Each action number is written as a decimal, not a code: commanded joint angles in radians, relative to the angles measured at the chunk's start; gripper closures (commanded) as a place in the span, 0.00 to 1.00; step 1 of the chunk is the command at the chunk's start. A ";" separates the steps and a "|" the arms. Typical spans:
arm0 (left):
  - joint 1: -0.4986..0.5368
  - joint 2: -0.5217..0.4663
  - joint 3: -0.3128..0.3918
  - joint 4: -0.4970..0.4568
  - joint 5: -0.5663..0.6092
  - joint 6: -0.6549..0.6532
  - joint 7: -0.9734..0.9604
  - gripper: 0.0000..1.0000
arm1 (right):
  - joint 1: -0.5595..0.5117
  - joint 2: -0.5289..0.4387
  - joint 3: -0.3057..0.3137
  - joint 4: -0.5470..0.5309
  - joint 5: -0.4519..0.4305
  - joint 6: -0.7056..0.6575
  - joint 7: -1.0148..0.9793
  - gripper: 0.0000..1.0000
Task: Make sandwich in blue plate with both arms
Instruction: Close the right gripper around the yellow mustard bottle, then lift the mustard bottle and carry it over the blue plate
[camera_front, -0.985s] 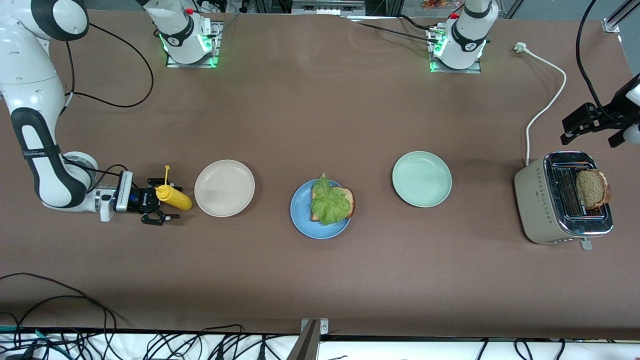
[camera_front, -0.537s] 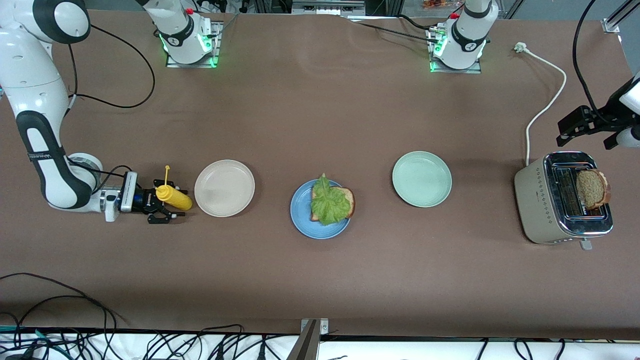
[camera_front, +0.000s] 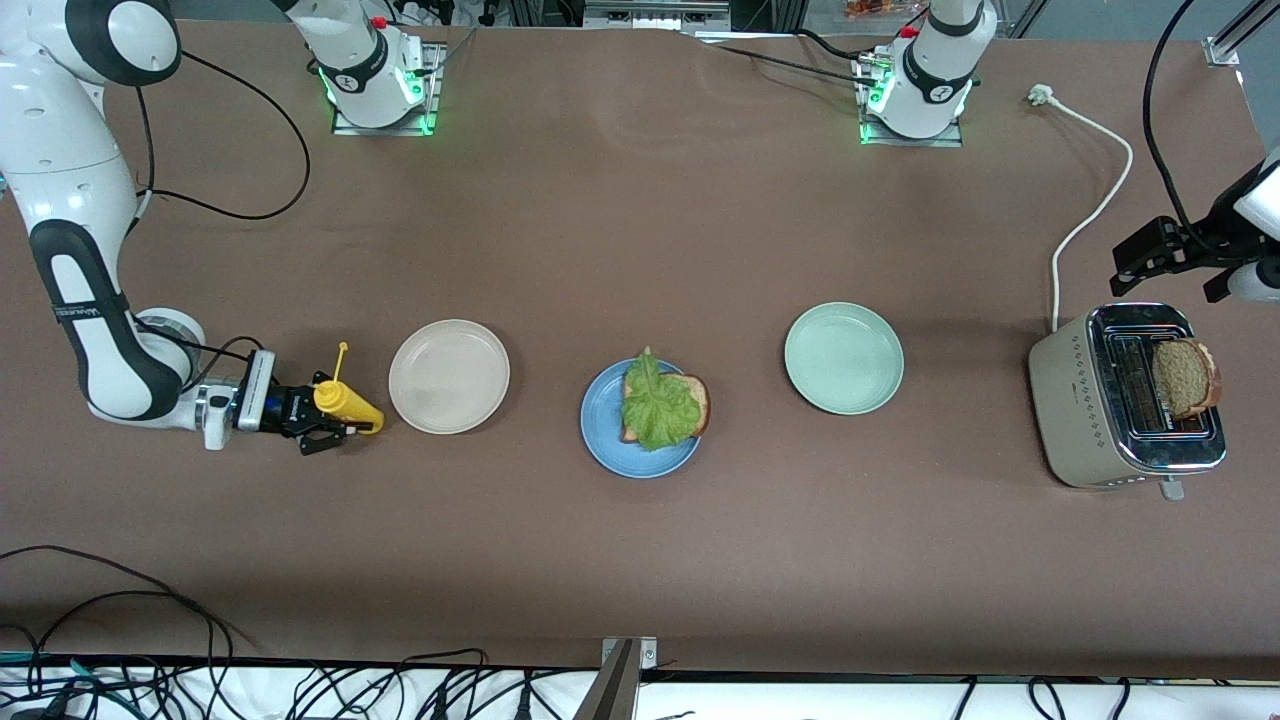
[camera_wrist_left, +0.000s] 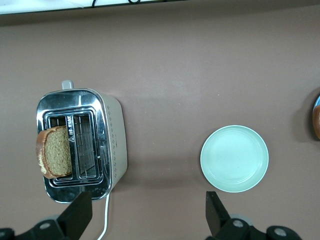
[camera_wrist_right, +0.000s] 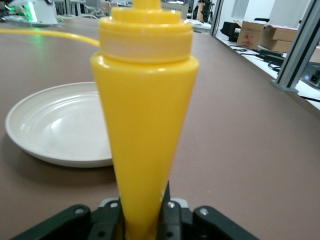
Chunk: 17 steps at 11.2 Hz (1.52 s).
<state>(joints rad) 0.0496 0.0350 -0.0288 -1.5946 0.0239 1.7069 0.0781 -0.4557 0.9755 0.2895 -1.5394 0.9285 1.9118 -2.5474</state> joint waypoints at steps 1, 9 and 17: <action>-0.004 0.025 -0.002 0.019 -0.007 -0.006 0.020 0.00 | 0.018 -0.056 0.017 0.002 -0.014 0.073 0.036 1.00; -0.005 0.031 -0.007 0.024 -0.022 -0.010 0.017 0.00 | 0.234 -0.233 -0.010 0.004 -0.371 0.199 0.743 1.00; -0.004 0.036 -0.008 0.024 -0.021 -0.007 0.017 0.00 | 0.538 -0.356 -0.030 0.007 -0.905 0.205 1.574 1.00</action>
<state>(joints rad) 0.0440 0.0605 -0.0385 -1.5932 0.0233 1.7070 0.0782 0.0004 0.6518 0.2787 -1.5190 0.1358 2.1278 -1.1316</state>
